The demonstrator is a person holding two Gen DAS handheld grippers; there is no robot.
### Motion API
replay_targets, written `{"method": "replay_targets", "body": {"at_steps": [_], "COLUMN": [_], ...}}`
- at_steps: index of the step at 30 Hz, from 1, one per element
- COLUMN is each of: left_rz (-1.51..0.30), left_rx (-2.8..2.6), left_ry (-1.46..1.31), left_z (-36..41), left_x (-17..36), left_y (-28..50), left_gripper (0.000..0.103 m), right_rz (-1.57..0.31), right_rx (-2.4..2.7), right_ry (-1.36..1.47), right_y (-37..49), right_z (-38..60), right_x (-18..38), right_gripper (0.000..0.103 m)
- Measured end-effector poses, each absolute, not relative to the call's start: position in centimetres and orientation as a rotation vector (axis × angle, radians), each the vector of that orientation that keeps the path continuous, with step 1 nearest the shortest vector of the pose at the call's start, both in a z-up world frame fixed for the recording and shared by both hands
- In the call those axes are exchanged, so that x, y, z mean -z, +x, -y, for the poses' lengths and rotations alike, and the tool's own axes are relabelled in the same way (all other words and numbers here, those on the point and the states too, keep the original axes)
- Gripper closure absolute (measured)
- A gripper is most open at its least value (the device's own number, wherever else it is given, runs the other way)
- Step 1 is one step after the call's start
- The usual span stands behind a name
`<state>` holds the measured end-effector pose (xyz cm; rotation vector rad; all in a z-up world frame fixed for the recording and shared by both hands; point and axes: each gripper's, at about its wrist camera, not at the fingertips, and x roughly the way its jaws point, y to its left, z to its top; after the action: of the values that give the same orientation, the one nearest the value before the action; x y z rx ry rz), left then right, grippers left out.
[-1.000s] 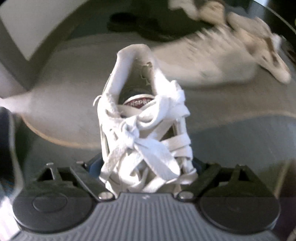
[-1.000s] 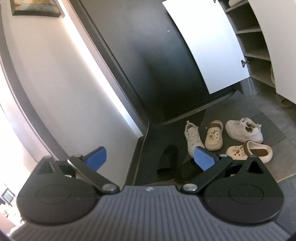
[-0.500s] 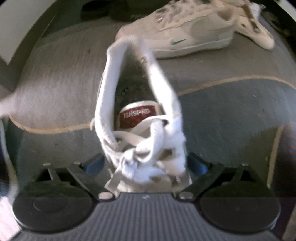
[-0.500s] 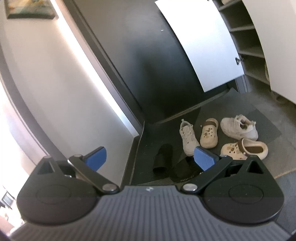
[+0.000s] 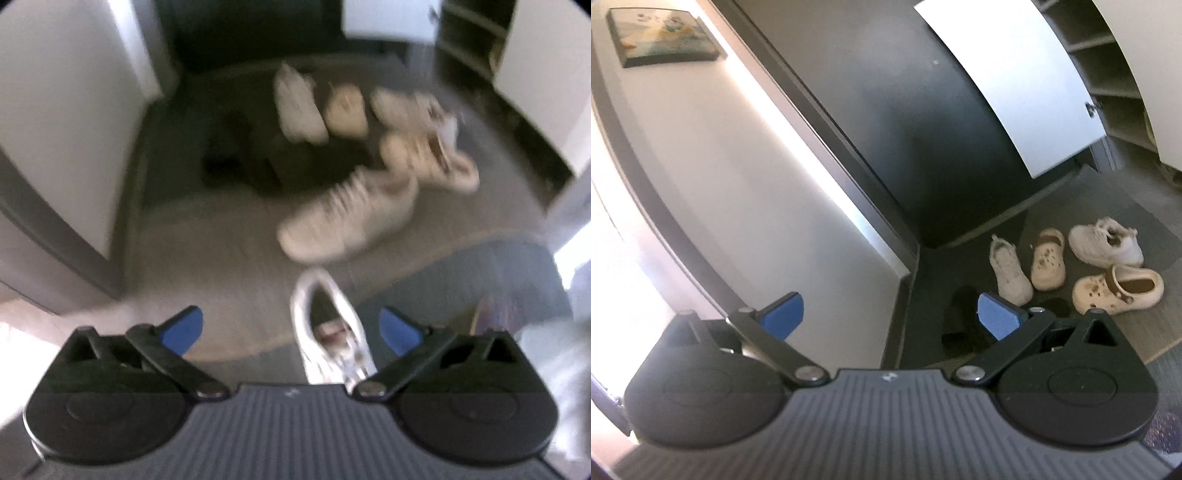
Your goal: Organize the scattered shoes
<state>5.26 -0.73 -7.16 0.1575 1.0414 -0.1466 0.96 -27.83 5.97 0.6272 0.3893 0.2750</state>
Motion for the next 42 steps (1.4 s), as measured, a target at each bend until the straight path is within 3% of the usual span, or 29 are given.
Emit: {"method": "replay_targets", "body": {"at_steps": [6, 11, 15, 17, 20, 26, 27, 29, 34, 42], "left_rz": [-0.926, -0.829, -0.779, -0.773, -0.771, -0.739, -0.745, -0.732, -0.751, -0.825], "left_rx": [0.166, 0.182, 0.192, 0.208, 0.243, 0.226, 0.218, 0.205, 0.171, 0.109], "left_ry": [0.06, -0.021, -0.065, -0.093, -0.144, -0.185, -0.195, -0.222, -0.269, -0.39], "left_z": [-2.0, -4.2, -5.2, -5.3, -5.6, -6.9, -7.4, -8.3, -10.1, -12.3], "left_x": [0.2, -5.6, -8.1, -8.3, -8.5, -8.4, -8.4, -8.3, -7.5, -5.4], "left_y": [5.5, 5.7, 5.7, 5.8, 5.8, 5.9, 6.0, 5.9, 6.7, 9.3], "left_gripper": [0.0, 0.0, 0.0, 0.0, 0.0, 0.0, 0.0, 0.0, 0.0, 0.0], "right_rz": [-0.3, -0.563, -0.665, -0.66, -0.635, -0.667, -0.661, -0.639, -0.569, -0.58], "right_rx": [-0.299, -0.504, -0.678, -0.812, -1.05, -1.328, -1.363, -1.408, -1.412, -1.488], "right_ry": [0.348, 0.144, -0.267, -0.702, -1.134, -1.636, -1.7, -1.814, -1.911, -1.949], "right_y": [-1.4, 1.6, 3.4, 3.8, 3.6, 5.5, 6.0, 6.6, 7.6, 9.7], "right_z": [25.6, 23.4, 19.1, 15.2, 12.5, 10.1, 9.7, 8.9, 8.4, 7.7], "right_x": [-8.0, -6.7, -4.8, -1.3, 5.7, 19.7, 21.9, 25.4, 31.6, 36.2], "right_gripper": [0.0, 0.0, 0.0, 0.0, 0.0, 0.0, 0.003, 0.018, 0.029, 0.043]}}
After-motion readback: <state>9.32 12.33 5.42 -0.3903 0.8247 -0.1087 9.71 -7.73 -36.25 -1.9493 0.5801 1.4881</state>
